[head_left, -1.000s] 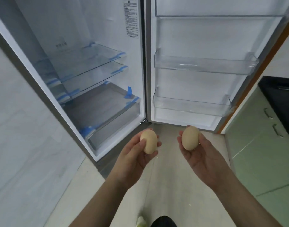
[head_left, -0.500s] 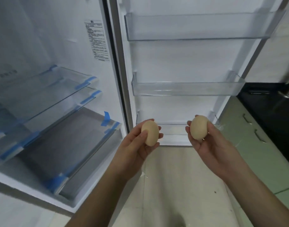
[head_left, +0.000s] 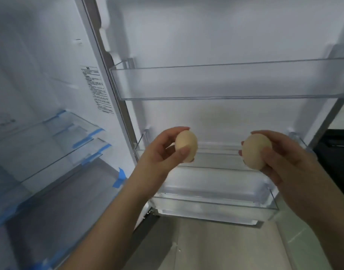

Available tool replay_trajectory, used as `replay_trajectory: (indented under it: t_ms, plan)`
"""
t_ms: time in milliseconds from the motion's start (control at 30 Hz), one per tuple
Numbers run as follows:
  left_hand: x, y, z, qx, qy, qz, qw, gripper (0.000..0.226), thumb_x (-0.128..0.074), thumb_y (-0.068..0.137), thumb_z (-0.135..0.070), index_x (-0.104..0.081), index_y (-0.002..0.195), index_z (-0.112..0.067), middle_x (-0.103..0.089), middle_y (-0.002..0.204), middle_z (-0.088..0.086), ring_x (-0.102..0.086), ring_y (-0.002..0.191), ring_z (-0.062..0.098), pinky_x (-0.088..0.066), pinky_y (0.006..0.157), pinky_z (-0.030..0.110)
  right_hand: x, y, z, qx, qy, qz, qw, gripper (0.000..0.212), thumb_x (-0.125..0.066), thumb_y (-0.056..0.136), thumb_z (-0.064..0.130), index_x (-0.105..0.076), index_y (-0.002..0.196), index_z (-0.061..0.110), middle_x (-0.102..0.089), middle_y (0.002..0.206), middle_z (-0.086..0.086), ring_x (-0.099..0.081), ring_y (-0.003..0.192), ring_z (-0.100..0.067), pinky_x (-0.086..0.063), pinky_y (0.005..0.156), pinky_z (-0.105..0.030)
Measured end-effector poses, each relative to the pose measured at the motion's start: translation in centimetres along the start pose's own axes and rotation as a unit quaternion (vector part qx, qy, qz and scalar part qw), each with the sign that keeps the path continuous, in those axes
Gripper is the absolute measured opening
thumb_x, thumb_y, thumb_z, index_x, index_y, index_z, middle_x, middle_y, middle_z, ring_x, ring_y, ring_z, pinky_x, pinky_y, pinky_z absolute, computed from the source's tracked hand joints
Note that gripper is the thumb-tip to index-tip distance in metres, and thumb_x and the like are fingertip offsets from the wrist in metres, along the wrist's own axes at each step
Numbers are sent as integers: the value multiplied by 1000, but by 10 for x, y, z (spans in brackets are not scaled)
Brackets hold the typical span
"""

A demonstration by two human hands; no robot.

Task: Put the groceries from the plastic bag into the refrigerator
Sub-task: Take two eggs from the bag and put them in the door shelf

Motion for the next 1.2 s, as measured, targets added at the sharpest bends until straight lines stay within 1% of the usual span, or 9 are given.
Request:
replay_trajectory:
  t_ms: [100, 200, 300, 400, 533, 700, 833, 967, 1200]
  plan:
    - [9, 28, -5, -6, 106, -16, 994, 35, -68, 90, -13, -61, 123, -21, -68, 113, -3, -69, 101, 17, -56, 87, 30, -3, 28, 4, 20, -109, 20, 994, 56, -69, 61, 74, -65, 107, 42, -70, 110, 11, -67, 101, -9, -56, 84, -29]
    - [13, 50, -4, -20, 239, -36, 970, 38, -70, 88, -17, -58, 122, -30, -63, 107, -17, -66, 90, -2, -53, 73, 13, -8, 53, 2, 31, -223, 52, 973, 32, -64, 74, 57, -62, 102, 43, -68, 101, 19, -66, 92, -2, -55, 76, -23]
    - [14, 67, 5, -29, 327, 28, 944, 49, -74, 85, -20, -55, 126, -38, -60, 109, -12, -65, 91, 2, -55, 75, 14, -12, 75, -8, 23, -300, 70, 951, 19, -67, 81, 41, -61, 99, 43, -68, 94, 16, -65, 83, 2, -51, 68, -15]
    - [14, 81, 12, -35, 410, 89, 907, 46, -74, 84, -23, -59, 125, -37, -59, 116, -7, -60, 94, 4, -53, 78, 13, -20, 93, -19, -2, -373, 88, 924, 19, -71, 81, 40, -60, 97, 41, -66, 91, 18, -63, 75, 8, -46, 63, -6]
    - [12, 97, 20, -17, 482, 100, 870, 47, -74, 82, -28, -60, 127, -30, -59, 117, -1, -59, 99, 18, -49, 87, 26, -38, 108, -32, -23, -454, 114, 883, 26, -73, 77, 44, -63, 99, 34, -67, 90, 11, -62, 77, -1, -48, 67, -17]
    - [12, 107, 29, 9, 531, 129, 837, 44, -75, 80, -35, -64, 121, -25, -64, 115, -1, -55, 92, 14, -41, 80, 19, -55, 120, -42, -49, -554, 122, 822, 32, -71, 77, 48, -65, 97, 25, -66, 91, 2, -61, 82, -17, -49, 72, -30]
    - [13, 111, 38, 31, 562, 142, 814, 39, -71, 80, -43, -65, 115, -26, -66, 112, -2, -60, 102, 18, -50, 85, 30, -59, 123, -52, -73, -572, 114, 809, 39, -72, 72, 56, -63, 93, 24, -65, 89, 2, -59, 80, -17, -46, 69, -29]
    - [14, 115, 43, 66, 568, 157, 805, 39, -69, 81, -46, -64, 113, -25, -64, 113, -1, -60, 100, 19, -52, 87, 35, -59, 129, -56, -103, -597, 110, 788, 45, -71, 68, 63, -60, 93, 27, -64, 92, 5, -59, 84, -17, -49, 74, -30]
    - [17, 114, 48, 78, 541, 154, 823, 31, -64, 82, -46, -64, 107, -26, -62, 108, -2, -59, 96, 20, -53, 86, 38, -54, 126, -61, -130, -564, 99, 810, 46, -64, 70, 69, -58, 91, 28, -63, 85, 8, -60, 79, -15, -51, 74, -34]
Point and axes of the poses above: each hand's wrist, its own y-axis towards the middle knuckle, its own x-axis out of the back of the hand, z = x × y, the point moved 3 cm from there along y, towards the middle knuckle
